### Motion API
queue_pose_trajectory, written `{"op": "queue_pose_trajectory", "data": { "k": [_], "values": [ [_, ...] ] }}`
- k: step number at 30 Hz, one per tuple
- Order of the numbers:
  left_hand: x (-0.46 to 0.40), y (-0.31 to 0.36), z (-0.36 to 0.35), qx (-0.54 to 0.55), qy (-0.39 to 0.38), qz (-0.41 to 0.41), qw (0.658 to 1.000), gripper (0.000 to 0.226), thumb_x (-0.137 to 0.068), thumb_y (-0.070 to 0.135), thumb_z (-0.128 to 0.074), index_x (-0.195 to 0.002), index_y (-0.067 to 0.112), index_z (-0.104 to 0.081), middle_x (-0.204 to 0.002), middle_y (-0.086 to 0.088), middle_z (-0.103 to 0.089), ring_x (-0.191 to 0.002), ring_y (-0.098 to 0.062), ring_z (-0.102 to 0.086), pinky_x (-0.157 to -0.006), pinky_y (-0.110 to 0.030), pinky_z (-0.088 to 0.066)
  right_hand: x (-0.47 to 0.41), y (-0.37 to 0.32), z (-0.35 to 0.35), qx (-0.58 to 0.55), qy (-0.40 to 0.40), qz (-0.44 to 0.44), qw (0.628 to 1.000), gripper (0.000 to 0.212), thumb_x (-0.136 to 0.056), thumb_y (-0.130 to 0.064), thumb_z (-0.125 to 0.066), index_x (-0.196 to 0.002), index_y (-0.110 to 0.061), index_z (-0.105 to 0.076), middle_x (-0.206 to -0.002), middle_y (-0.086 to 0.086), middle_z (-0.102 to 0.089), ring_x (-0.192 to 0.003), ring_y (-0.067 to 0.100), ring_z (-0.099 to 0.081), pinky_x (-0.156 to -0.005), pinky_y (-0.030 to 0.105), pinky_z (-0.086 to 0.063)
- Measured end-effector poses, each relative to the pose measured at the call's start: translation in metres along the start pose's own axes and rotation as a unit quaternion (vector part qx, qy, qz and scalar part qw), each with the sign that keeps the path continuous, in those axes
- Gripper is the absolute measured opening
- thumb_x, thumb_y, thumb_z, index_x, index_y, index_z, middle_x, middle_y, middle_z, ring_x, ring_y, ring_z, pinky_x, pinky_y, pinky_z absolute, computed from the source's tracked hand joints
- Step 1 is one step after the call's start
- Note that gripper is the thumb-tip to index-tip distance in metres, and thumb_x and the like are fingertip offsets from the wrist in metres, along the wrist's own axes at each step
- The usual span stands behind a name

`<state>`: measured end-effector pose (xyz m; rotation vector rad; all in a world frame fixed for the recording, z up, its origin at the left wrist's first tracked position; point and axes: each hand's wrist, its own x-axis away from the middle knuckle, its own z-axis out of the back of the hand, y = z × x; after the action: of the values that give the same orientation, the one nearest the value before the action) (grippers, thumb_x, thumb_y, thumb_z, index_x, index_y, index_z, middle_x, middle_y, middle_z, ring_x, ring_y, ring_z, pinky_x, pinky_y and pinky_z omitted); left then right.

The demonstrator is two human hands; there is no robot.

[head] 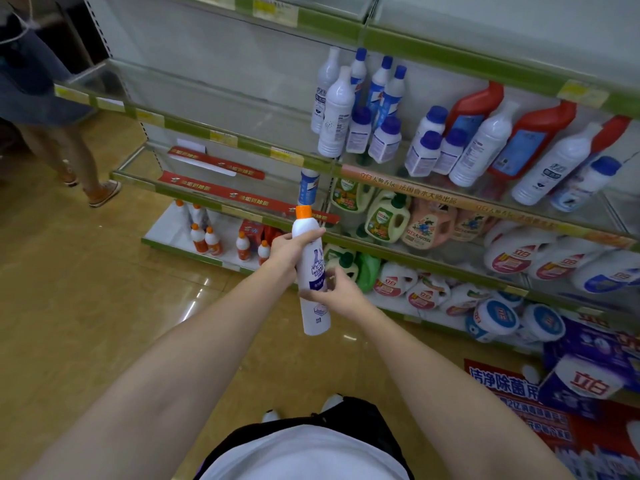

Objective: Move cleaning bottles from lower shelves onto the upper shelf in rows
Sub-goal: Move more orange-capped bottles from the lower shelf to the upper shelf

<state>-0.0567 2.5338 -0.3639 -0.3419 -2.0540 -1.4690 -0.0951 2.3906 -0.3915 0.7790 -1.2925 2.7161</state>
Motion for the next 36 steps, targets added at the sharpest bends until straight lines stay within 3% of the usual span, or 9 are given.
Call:
{"op": "queue_pose_trajectory", "data": {
  "k": [3,7,15,19,26,31,36],
  "values": [
    [0.003,0.006,0.000,0.023,0.003,-0.002,1.000,0.059,-0.065,0.035,-0.092,-0.106,0.004,-0.063,-0.095,-0.016,-0.075,-0.087,-0.033,-0.074,-0.083,-0.048,-0.061,-0.003,0.001,0.007,-0.053,-0.046,-0.004,0.998,0.078,-0.071,-0.053,-0.085,-0.133,-0.023,-0.049,-0.128,-0.002,-0.063,-0.112,0.017,-0.062,-0.095,0.040,-0.055],
    [0.007,0.018,-0.004,0.049,-0.010,0.002,0.999,0.064,-0.061,0.038,-0.093,-0.108,0.004,-0.066,-0.093,-0.016,-0.076,-0.085,-0.034,-0.075,-0.082,-0.051,-0.061,-0.008,-0.002,0.008,-0.113,-0.090,-0.012,0.989,0.071,-0.070,-0.050,-0.087,-0.129,-0.029,-0.054,-0.125,-0.004,-0.068,-0.112,0.018,-0.066,-0.101,0.048,-0.052],
    [0.010,0.052,-0.013,0.023,-0.017,-0.040,0.999,0.071,-0.057,0.046,-0.094,-0.110,0.009,-0.066,-0.097,-0.015,-0.076,-0.087,-0.036,-0.074,-0.081,-0.053,-0.059,-0.015,-0.027,0.026,-0.146,-0.055,0.019,0.988,0.060,-0.079,-0.033,-0.085,-0.130,-0.022,-0.057,-0.123,-0.002,-0.069,-0.111,0.020,-0.065,-0.098,0.045,-0.053],
    [0.012,0.084,-0.022,0.024,-0.024,-0.086,0.996,0.059,-0.068,0.037,-0.091,-0.111,0.005,-0.067,-0.096,-0.016,-0.076,-0.082,-0.031,-0.074,-0.071,-0.043,-0.061,-0.020,-0.052,0.043,-0.158,-0.045,0.053,0.985,0.052,-0.081,-0.032,-0.084,-0.125,-0.025,-0.057,-0.116,-0.005,-0.069,-0.106,0.017,-0.066,-0.089,0.038,-0.055],
    [0.021,0.168,-0.054,0.018,-0.072,-0.180,0.981,0.052,-0.072,0.033,-0.088,-0.109,0.004,-0.068,-0.095,-0.013,-0.076,-0.072,-0.022,-0.074,-0.058,-0.030,-0.056,-0.037,-0.111,0.103,-0.168,0.010,0.138,0.976,0.054,-0.080,-0.025,-0.085,-0.128,-0.019,-0.060,-0.119,0.000,-0.072,-0.106,0.019,-0.070,-0.098,0.045,-0.055],
    [0.033,0.233,-0.084,0.013,-0.110,-0.240,0.964,0.032,-0.079,0.025,-0.083,-0.095,0.002,-0.068,-0.070,-0.007,-0.074,-0.056,-0.018,-0.070,-0.049,-0.024,-0.054,-0.042,-0.161,0.149,-0.192,0.048,0.193,0.961,0.052,-0.083,-0.020,-0.082,-0.129,-0.015,-0.059,-0.104,-0.011,-0.069,-0.091,0.002,-0.065,-0.072,0.020,-0.052],
    [0.034,0.287,-0.113,-0.009,-0.139,-0.294,0.945,0.041,-0.080,0.026,-0.083,-0.106,-0.002,-0.068,-0.085,-0.015,-0.074,-0.064,-0.024,-0.071,-0.055,-0.027,-0.057,-0.059,-0.197,0.180,-0.236,0.112,0.234,0.936,0.052,-0.081,-0.021,-0.085,-0.127,-0.014,-0.063,-0.114,-0.002,-0.074,-0.100,0.014,-0.070,-0.092,0.039,-0.057]
  ]
}}
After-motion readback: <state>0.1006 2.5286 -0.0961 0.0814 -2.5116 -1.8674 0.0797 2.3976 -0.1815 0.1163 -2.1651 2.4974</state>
